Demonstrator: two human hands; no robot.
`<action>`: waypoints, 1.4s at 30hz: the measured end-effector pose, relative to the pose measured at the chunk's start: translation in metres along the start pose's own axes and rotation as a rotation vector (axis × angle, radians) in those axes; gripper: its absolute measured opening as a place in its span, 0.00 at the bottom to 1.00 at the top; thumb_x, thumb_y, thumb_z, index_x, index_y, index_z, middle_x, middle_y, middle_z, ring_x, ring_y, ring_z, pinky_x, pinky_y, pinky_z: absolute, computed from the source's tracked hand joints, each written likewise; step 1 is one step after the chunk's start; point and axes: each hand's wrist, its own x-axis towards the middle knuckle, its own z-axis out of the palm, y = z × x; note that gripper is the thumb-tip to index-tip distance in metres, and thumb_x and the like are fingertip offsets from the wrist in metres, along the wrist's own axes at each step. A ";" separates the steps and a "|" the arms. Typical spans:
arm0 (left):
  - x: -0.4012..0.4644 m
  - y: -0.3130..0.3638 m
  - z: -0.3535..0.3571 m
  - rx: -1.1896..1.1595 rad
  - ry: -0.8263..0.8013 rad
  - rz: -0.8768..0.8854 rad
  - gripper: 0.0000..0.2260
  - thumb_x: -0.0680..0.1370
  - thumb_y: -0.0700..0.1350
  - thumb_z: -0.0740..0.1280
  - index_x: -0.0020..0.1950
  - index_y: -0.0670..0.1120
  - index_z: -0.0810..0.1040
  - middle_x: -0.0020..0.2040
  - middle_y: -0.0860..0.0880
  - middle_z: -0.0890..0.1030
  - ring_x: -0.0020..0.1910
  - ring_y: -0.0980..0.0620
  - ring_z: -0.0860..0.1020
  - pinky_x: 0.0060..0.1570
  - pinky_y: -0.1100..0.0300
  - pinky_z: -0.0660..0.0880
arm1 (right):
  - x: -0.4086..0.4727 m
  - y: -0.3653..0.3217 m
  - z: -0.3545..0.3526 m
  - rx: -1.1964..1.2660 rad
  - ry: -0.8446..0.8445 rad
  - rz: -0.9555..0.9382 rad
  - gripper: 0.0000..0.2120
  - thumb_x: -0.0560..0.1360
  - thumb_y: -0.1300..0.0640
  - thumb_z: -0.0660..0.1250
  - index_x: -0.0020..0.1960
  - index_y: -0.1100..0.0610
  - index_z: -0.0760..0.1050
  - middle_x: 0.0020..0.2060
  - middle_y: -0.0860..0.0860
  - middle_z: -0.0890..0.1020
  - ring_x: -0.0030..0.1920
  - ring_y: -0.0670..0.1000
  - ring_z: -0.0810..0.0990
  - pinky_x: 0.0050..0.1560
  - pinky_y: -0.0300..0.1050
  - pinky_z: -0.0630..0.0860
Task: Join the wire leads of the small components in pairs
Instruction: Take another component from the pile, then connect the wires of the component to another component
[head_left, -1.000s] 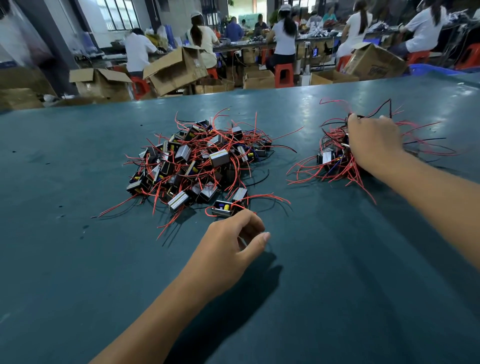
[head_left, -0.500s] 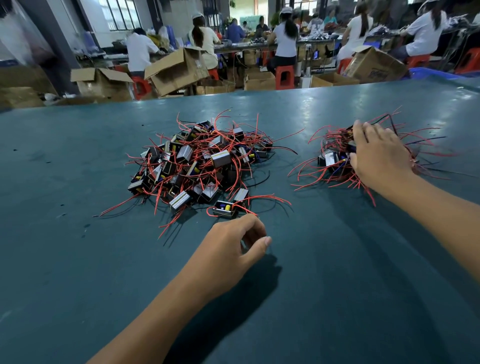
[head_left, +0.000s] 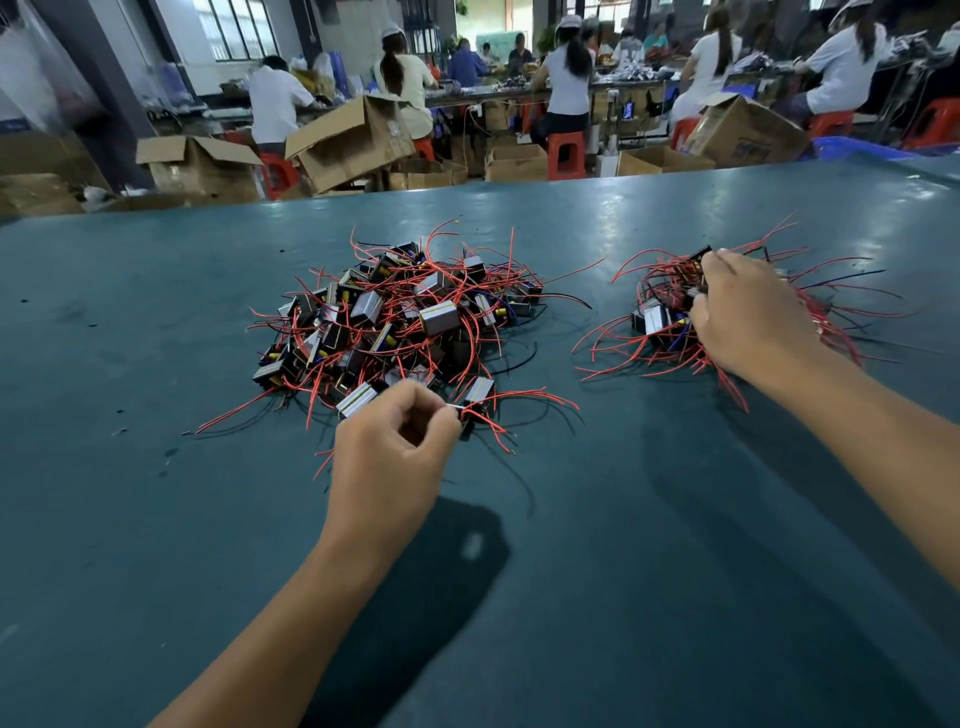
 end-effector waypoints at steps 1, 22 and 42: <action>0.002 -0.001 -0.002 -0.024 0.014 -0.032 0.08 0.74 0.45 0.68 0.35 0.49 0.76 0.30 0.47 0.78 0.27 0.56 0.70 0.27 0.64 0.67 | -0.001 -0.002 -0.001 0.012 -0.009 0.002 0.10 0.77 0.62 0.61 0.56 0.67 0.70 0.55 0.64 0.76 0.57 0.66 0.73 0.54 0.58 0.72; 0.014 -0.026 -0.008 0.048 0.004 -0.225 0.10 0.77 0.47 0.68 0.37 0.47 0.74 0.28 0.55 0.74 0.28 0.54 0.69 0.32 0.55 0.69 | -0.072 -0.145 -0.011 0.632 -0.329 -0.308 0.09 0.79 0.58 0.64 0.58 0.55 0.78 0.50 0.51 0.82 0.50 0.51 0.78 0.54 0.45 0.73; 0.021 -0.048 -0.010 0.672 -0.382 0.180 0.17 0.78 0.55 0.70 0.65 0.53 0.76 0.60 0.53 0.69 0.60 0.52 0.70 0.58 0.60 0.68 | -0.071 -0.134 -0.023 0.111 -0.376 -0.552 0.13 0.79 0.43 0.63 0.56 0.50 0.71 0.54 0.48 0.75 0.56 0.52 0.74 0.57 0.49 0.72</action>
